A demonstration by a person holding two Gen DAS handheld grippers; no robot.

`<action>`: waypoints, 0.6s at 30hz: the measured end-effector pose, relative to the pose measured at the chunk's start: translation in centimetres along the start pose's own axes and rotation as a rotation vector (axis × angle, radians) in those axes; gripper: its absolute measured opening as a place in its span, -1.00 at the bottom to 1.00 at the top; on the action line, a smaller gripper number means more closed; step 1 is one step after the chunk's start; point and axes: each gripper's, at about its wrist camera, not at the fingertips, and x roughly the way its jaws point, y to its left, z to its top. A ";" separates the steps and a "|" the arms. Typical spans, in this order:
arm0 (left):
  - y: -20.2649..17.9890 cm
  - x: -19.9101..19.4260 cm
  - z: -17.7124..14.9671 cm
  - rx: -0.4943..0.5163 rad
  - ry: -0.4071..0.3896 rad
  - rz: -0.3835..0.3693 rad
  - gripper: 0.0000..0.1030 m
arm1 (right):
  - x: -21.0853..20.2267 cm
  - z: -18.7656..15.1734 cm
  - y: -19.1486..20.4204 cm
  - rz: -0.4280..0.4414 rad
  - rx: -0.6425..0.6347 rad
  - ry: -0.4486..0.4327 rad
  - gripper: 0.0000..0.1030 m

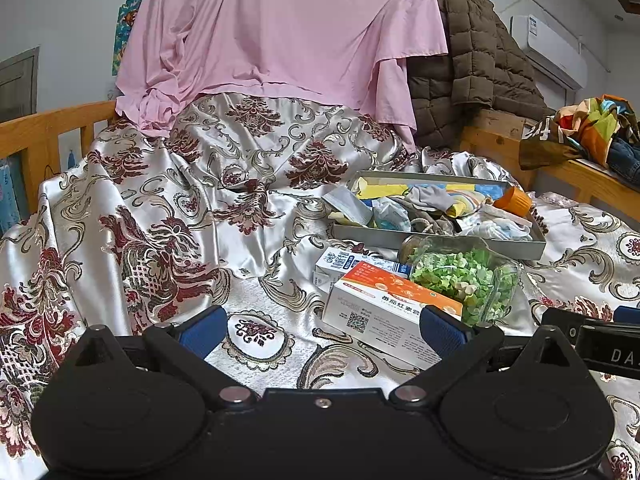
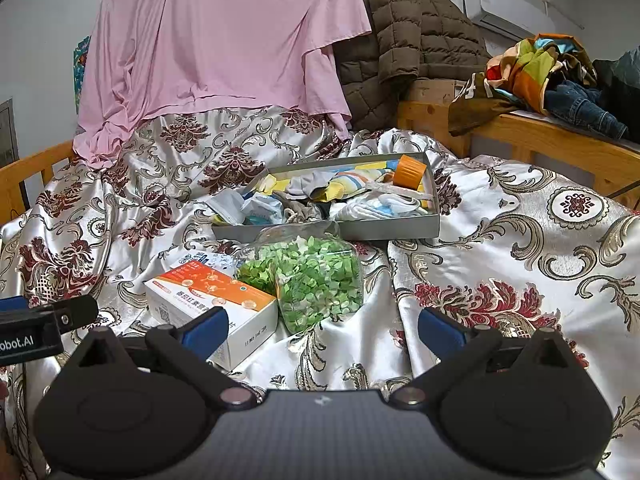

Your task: Organize soft objects

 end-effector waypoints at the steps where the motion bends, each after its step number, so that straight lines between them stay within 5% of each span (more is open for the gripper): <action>1: 0.0 0.0 0.0 0.003 0.001 0.001 0.98 | 0.0 0.0 0.0 0.000 0.000 0.000 0.99; 18: -0.6 0.0 -0.1 0.040 0.006 0.006 0.98 | 0.0 0.0 0.0 0.000 0.000 0.001 0.99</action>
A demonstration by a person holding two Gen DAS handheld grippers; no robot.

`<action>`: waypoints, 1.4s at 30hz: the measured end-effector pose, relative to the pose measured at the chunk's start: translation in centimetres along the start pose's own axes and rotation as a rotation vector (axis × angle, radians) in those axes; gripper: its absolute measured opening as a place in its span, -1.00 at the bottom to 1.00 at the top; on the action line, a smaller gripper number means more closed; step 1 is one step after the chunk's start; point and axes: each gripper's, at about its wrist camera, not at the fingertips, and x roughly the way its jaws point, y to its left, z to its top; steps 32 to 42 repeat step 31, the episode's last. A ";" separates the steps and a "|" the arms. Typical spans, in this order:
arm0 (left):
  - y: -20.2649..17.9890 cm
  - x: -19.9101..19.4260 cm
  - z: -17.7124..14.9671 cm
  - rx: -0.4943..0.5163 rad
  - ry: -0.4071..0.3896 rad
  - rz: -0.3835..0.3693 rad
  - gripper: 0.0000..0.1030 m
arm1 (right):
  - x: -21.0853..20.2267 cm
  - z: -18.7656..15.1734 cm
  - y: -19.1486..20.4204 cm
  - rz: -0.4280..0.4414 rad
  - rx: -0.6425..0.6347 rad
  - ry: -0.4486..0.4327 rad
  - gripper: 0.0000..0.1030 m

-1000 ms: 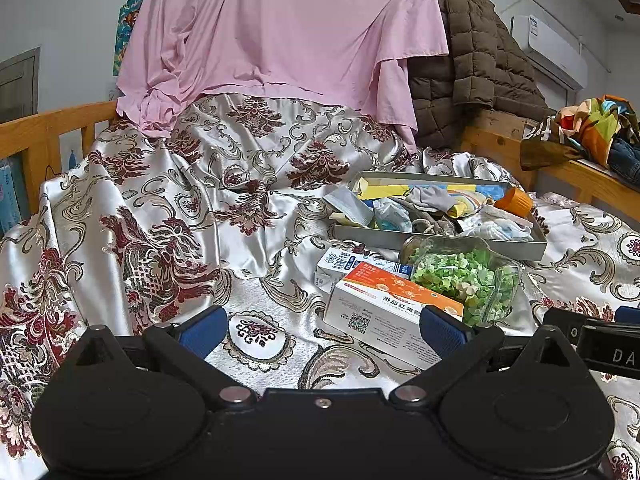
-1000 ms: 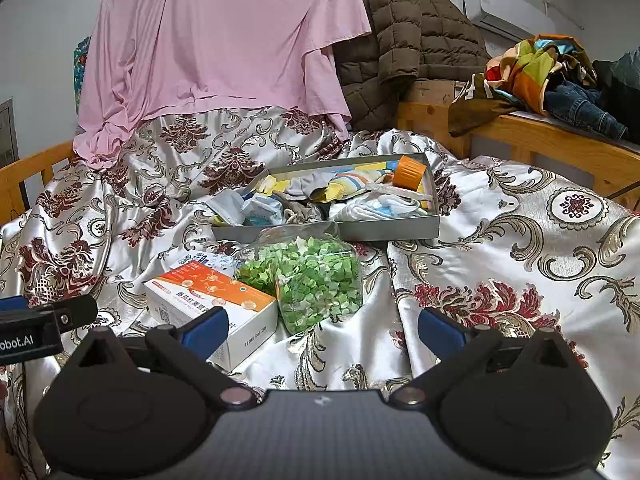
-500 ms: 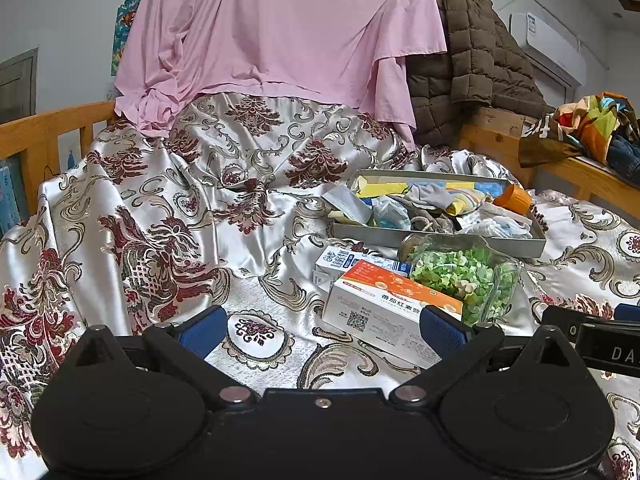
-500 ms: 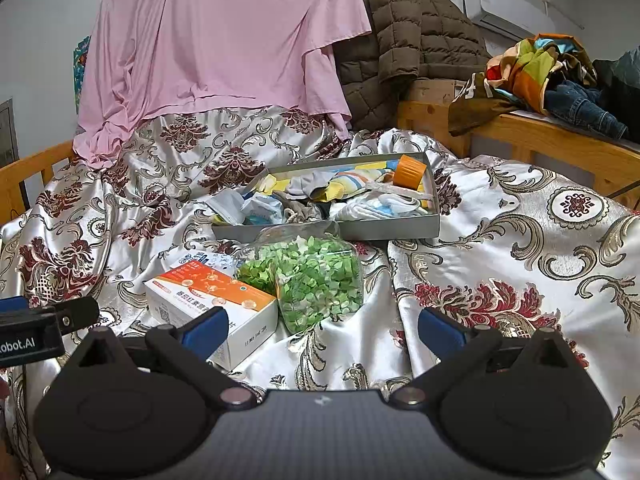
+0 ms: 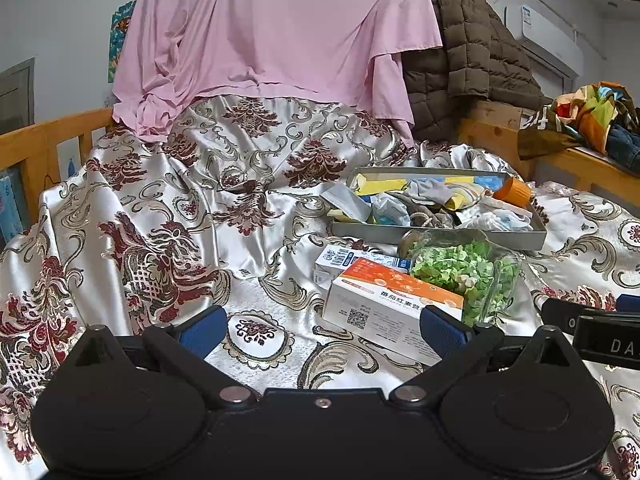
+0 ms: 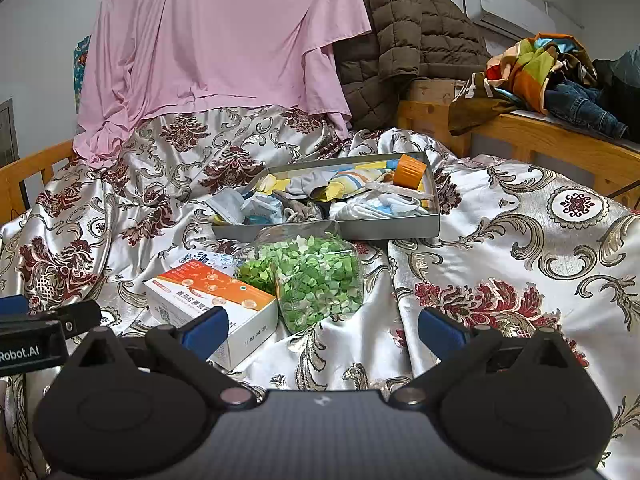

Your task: Organize soft objects

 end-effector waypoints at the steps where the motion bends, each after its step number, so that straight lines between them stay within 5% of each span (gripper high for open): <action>1: 0.0 0.0 0.0 0.004 -0.002 -0.002 0.98 | 0.0 0.0 0.0 0.000 0.000 0.000 0.99; 42: -0.3 0.0 -0.2 0.027 0.000 -0.010 0.98 | 0.0 0.0 0.0 0.001 0.001 0.002 0.99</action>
